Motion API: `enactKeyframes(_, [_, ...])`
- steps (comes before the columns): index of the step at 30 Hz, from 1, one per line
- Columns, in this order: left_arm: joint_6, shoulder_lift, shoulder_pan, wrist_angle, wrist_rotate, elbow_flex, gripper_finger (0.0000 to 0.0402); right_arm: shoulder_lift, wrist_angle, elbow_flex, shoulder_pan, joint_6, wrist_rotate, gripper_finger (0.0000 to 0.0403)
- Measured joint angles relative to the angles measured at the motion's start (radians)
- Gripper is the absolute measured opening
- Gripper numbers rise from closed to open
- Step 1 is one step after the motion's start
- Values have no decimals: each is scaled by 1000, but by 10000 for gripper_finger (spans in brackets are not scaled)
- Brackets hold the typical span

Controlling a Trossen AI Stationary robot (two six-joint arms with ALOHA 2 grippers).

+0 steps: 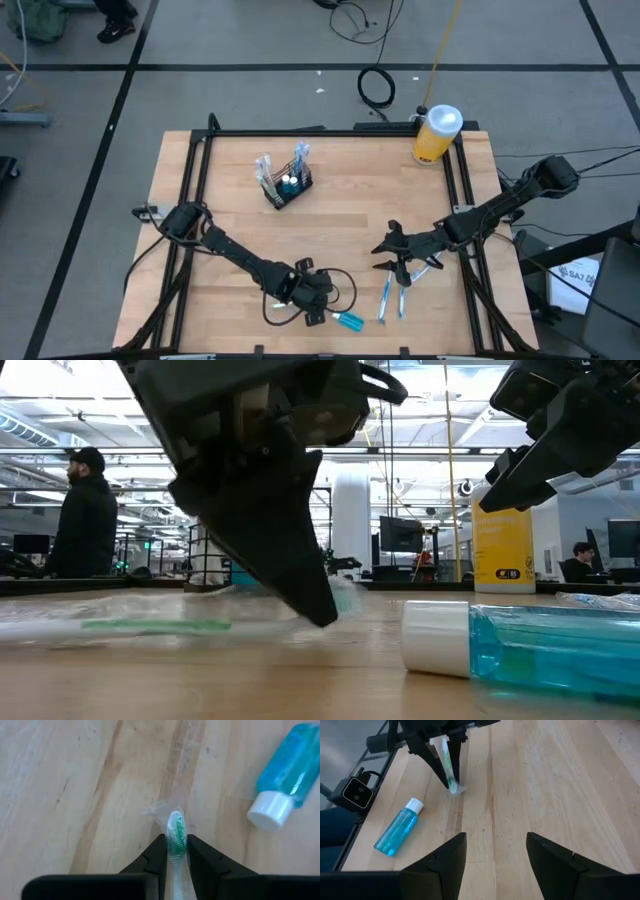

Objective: Pick & Place toothbrushing station
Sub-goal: Put the green toothbrush into the black wire organizer

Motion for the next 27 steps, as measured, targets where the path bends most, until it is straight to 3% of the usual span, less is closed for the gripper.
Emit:
enactKeyframes(4, [5, -43, 0, -16, 11, 0, 60, 0, 1, 1, 0, 0, 0, 199])
enactKeyframes(13, [20, -226, 4, -161, -109, 1, 59, 0, 17, 1, 0, -1, 0, 199])
enactKeyframes(19, [68, -445, -28, -260, -386, 2, 59, 0, 34, 1, 0, -24, 0, 199])
enactKeyframes(27, [275, -647, -127, -264, -776, 2, 58, 0, 38, 1, 0, -29, 0, 199])
